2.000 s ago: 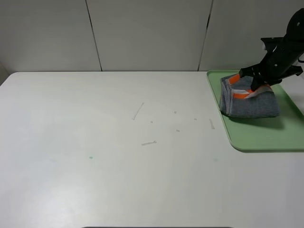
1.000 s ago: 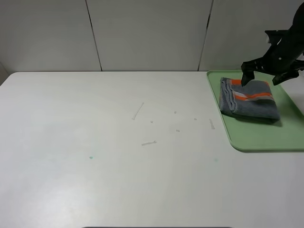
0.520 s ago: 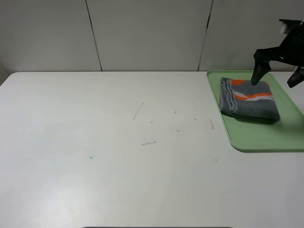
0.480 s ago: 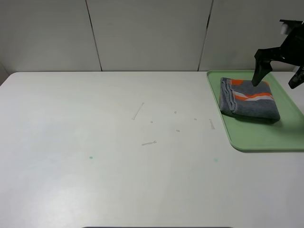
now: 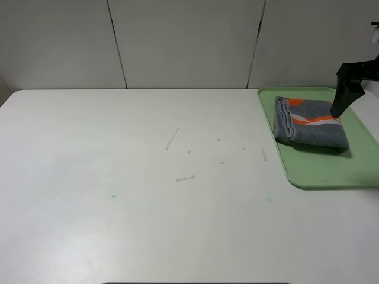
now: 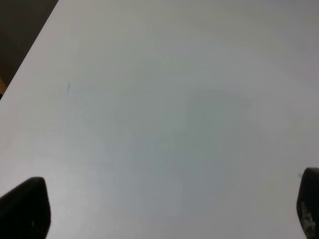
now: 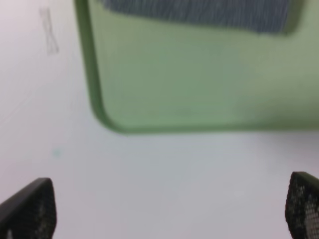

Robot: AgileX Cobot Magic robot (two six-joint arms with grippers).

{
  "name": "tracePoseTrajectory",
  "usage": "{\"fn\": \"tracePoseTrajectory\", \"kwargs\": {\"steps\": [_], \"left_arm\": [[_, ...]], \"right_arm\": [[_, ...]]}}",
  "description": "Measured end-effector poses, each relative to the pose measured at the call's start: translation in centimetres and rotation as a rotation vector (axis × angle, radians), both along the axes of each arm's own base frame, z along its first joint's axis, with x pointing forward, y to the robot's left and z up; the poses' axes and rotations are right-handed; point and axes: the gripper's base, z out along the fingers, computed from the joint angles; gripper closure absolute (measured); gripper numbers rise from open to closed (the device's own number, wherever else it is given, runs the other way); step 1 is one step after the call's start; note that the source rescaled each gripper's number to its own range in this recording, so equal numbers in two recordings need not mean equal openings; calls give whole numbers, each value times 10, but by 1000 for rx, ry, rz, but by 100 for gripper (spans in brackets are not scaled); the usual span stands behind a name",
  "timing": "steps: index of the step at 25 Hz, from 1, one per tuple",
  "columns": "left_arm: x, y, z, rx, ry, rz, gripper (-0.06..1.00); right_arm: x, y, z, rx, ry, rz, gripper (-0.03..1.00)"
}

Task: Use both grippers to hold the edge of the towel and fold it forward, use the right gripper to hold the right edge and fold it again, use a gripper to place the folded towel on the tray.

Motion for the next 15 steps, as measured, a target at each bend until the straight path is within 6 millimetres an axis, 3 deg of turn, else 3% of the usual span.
{"fn": "tracePoseTrajectory", "kwargs": {"steps": [9,15], "left_arm": [[0,0,0,0,0,0,-6],[0,0,0,0,0,0,-6]], "right_arm": [[-68,8,43,12,-154,-25,-3],[-121,12,54,7,-249,-23,-3]]}}
